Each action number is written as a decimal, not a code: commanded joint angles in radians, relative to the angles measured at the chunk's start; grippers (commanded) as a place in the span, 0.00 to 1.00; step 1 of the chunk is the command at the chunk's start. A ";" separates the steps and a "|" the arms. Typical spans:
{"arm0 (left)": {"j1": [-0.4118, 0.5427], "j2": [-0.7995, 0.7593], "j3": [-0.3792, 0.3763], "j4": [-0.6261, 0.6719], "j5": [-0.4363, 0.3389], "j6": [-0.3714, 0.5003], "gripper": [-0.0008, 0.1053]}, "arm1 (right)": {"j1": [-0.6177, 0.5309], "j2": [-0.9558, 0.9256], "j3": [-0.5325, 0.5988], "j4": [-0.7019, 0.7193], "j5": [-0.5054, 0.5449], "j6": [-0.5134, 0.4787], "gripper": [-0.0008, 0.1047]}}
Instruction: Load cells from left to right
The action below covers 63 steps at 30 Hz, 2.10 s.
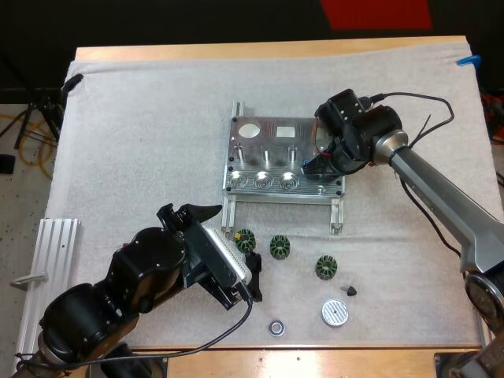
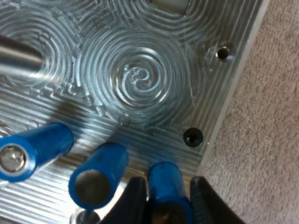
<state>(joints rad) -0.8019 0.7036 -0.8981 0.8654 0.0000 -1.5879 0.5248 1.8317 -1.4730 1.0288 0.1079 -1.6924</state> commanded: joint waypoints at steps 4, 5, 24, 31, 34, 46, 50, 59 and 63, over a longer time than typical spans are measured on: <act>-0.001 -0.006 -0.006 -0.003 0.000 -0.002 0.80 | -0.013 -0.005 -0.002 0.031 0.029 -0.016 0.63; -0.001 -0.006 -0.006 -0.003 0.000 -0.002 0.80 | -0.013 -0.012 -0.009 0.031 0.029 -0.016 0.72; 0.203 0.087 -0.006 -0.230 -0.062 0.018 0.80 | -0.024 -0.301 -0.037 -0.177 0.047 -0.108 0.76; 0.455 0.127 -0.006 -0.302 0.058 0.074 0.80 | -0.132 -0.317 -0.037 -0.200 0.027 -0.106 0.76; 0.541 0.127 -0.006 -0.302 0.085 0.074 0.80 | -0.204 -0.328 -0.037 -0.200 -0.006 -0.106 0.76; 0.788 0.127 -0.006 -0.295 0.161 0.079 0.80 | -0.457 -0.501 0.034 -0.179 -0.007 -0.152 0.76; 0.785 0.097 -0.006 -0.265 0.184 0.079 0.80 | -0.482 -0.656 0.175 -0.198 -0.007 -0.174 0.76; 0.753 -0.088 -0.006 -0.177 0.249 0.063 0.80 | -0.482 -1.035 0.430 -0.205 -0.007 -0.174 0.76; 0.663 -0.189 -0.006 -0.071 0.270 0.058 0.80 | -0.482 -1.200 0.505 -0.203 -0.007 -0.170 0.76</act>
<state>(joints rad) -0.1236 0.5347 -0.8981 0.7569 0.2639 -1.5193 0.0456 0.6708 -0.9786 0.8322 0.1056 -1.8519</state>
